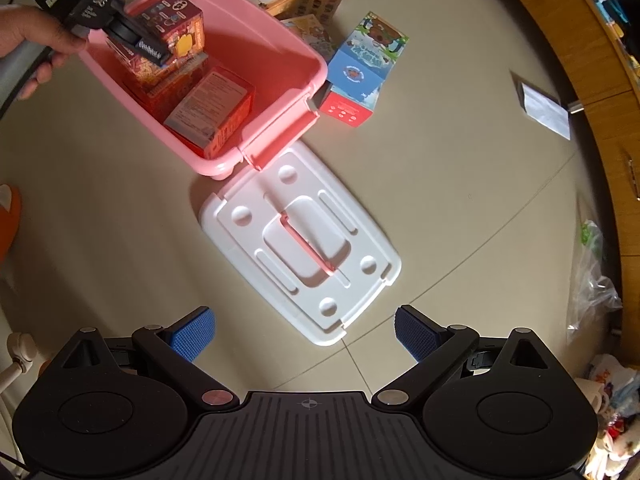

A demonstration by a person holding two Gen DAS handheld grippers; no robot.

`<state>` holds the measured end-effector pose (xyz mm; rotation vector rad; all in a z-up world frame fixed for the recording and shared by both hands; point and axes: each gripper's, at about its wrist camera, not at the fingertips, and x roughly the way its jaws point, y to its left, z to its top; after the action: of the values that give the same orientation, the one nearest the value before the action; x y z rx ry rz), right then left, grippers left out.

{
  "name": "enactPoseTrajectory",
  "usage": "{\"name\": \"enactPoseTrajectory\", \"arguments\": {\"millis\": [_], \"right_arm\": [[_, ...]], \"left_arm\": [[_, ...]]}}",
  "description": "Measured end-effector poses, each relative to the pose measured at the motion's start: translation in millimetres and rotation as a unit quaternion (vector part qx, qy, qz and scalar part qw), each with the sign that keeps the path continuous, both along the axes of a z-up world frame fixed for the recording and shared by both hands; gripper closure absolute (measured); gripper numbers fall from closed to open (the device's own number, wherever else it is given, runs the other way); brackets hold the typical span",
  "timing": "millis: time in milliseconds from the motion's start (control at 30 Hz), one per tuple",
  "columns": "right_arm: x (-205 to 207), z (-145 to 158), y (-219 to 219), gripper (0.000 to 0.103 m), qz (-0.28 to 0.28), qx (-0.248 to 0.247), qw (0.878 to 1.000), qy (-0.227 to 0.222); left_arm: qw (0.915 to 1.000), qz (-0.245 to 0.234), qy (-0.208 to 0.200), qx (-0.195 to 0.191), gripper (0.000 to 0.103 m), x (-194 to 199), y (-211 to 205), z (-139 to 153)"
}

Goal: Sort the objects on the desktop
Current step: 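Lower the maroon box into the pink bin with the left gripper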

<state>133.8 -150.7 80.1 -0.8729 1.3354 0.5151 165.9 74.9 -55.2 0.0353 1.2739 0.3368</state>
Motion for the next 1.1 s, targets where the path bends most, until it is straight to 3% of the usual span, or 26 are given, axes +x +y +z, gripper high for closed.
{"name": "enactPoseTrajectory", "arguments": {"millis": [33, 67, 267, 367, 500, 700, 767, 933, 1033, 1100], "right_arm": [[-0.3, 0.3, 0.5, 0.008, 0.001, 0.001, 1.000, 0.000], [-0.6, 0.3, 0.6, 0.008, 0.002, 0.001, 1.000, 0.000], [-1.2, -2.6, -3.7, 0.008, -0.001, -0.009, 1.000, 0.003], [-0.9, -3.3, -5.0, 0.008, -0.002, -0.012, 1.000, 0.001], [-1.5, -2.8, -3.9, 0.008, 0.001, -0.009, 1.000, 0.002], [-1.4, -3.0, -3.6, 0.008, 0.001, -0.011, 1.000, 0.003], [-1.9, -3.2, -4.0, 0.008, 0.001, -0.013, 1.000, 0.003], [-3.8, -4.8, -6.7, 0.008, 0.001, -0.015, 1.000, 0.009], [-3.0, -5.2, -7.4, 0.008, -0.001, -0.018, 1.000, 0.008], [-2.7, -4.6, -6.2, 0.008, 0.001, -0.016, 1.000, 0.008]], "left_arm": [[0.9997, 0.006, 0.002, -0.024, 0.034, -2.0, 4.5, -4.4], [0.9989, 0.012, 0.003, -0.045, 0.035, -2.8, 8.4, -7.4], [0.9989, 0.013, -0.008, -0.044, 0.038, -1.3, 4.1, -4.2], [0.9967, 0.028, -0.018, -0.074, 0.040, -0.4, 3.2, 1.4], [0.9857, 0.046, -0.053, -0.154, 0.040, -1.3, 4.8, 12.9], [0.9669, 0.037, -0.065, -0.244, 0.040, -0.4, -3.6, 10.3], [0.9631, 0.036, -0.081, -0.254, 0.040, -3.9, -1.8, 5.9], [0.9711, 0.059, -0.064, -0.222, 0.039, -7.0, 16.8, -10.3], [0.9682, 0.072, -0.059, -0.232, 0.038, -8.5, 27.7, -14.5], [0.9712, 0.074, -0.055, -0.220, 0.035, -7.4, 28.5, -13.3]]}}
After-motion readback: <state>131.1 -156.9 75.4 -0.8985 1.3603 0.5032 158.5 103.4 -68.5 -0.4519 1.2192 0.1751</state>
